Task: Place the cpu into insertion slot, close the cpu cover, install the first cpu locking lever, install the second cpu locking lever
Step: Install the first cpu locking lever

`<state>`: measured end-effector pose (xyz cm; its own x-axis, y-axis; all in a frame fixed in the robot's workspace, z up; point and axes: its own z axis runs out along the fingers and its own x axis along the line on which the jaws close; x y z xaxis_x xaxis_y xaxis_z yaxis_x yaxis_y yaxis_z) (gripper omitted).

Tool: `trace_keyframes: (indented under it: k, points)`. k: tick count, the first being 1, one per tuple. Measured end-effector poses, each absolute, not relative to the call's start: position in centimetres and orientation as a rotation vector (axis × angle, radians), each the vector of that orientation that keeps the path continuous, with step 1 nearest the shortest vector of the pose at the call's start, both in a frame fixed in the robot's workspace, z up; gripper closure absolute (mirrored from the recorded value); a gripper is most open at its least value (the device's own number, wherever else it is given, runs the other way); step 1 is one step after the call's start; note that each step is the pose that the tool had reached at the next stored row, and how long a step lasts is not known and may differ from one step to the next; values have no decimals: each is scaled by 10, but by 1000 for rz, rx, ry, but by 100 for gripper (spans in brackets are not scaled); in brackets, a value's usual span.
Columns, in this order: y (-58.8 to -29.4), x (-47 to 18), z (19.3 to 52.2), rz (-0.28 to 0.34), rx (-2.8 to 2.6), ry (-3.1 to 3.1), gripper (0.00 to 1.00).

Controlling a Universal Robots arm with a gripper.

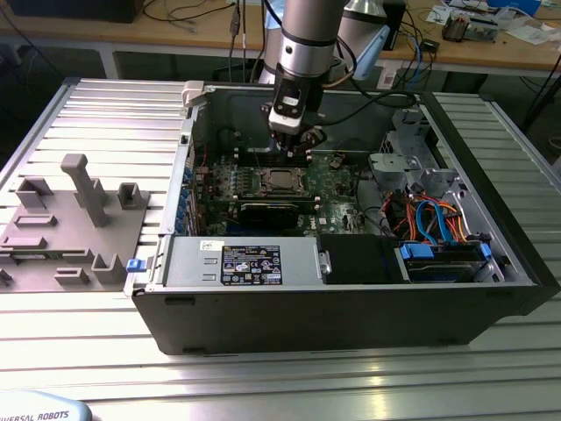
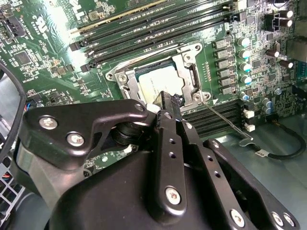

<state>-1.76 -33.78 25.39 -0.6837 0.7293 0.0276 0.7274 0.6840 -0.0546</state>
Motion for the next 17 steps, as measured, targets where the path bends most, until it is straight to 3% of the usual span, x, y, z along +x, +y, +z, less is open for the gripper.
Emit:
trace_keyframes:
  k: [17]
  points:
    - [-338, -18, 254, 63, -1144, -2876, 89]
